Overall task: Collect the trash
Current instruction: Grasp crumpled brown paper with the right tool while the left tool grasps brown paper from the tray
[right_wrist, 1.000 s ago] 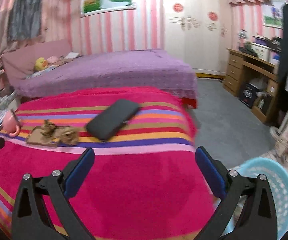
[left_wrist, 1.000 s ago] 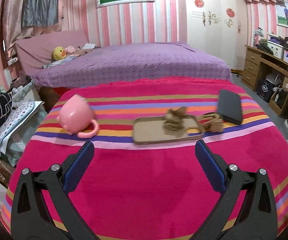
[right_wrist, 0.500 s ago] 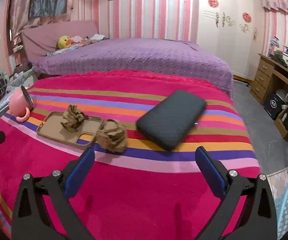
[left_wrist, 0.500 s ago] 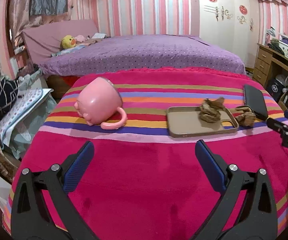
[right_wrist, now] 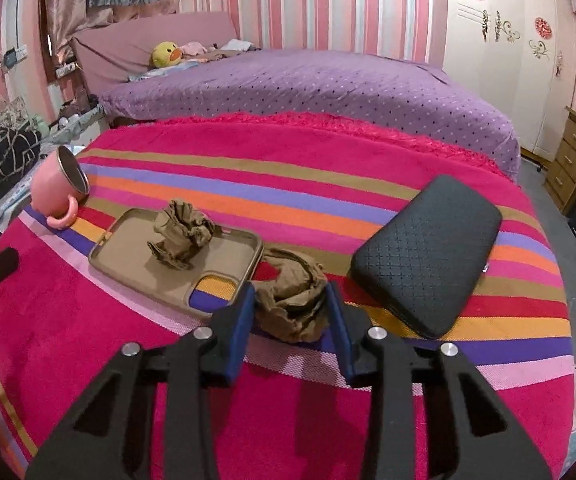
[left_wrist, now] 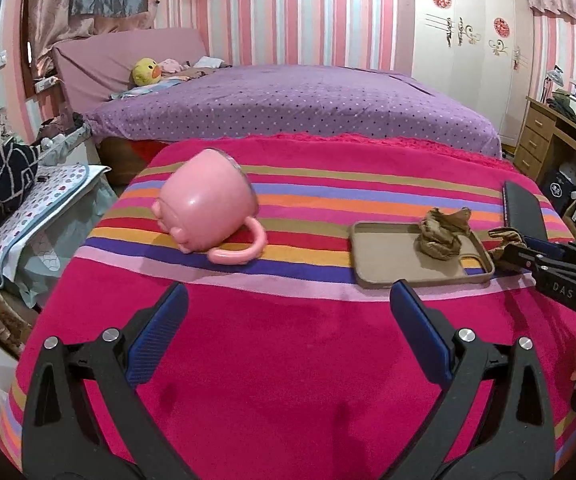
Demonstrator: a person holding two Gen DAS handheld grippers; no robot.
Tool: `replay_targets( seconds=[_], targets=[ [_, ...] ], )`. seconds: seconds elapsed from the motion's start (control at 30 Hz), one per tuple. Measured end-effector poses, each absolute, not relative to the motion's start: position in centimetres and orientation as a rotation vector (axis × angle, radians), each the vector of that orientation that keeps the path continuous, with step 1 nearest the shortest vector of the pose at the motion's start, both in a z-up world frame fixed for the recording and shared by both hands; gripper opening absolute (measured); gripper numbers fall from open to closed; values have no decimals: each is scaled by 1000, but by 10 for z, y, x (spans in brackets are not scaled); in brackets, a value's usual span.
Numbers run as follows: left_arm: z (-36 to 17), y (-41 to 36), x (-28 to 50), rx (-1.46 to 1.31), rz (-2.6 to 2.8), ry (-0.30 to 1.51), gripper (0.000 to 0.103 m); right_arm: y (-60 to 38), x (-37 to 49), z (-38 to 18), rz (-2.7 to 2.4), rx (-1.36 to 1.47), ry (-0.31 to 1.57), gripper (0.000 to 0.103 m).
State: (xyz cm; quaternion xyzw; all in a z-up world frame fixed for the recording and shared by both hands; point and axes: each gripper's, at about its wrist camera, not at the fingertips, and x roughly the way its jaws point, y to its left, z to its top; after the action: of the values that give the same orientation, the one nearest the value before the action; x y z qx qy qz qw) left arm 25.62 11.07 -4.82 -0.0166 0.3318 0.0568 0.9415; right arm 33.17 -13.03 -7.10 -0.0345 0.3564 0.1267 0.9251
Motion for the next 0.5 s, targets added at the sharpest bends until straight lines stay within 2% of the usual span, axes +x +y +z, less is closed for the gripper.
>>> replay_targets(
  seconds=[0.5],
  targets=[
    [-61,9,323,37,-32,728,95,-211,290,-43,158,-122,662,36]
  ],
)
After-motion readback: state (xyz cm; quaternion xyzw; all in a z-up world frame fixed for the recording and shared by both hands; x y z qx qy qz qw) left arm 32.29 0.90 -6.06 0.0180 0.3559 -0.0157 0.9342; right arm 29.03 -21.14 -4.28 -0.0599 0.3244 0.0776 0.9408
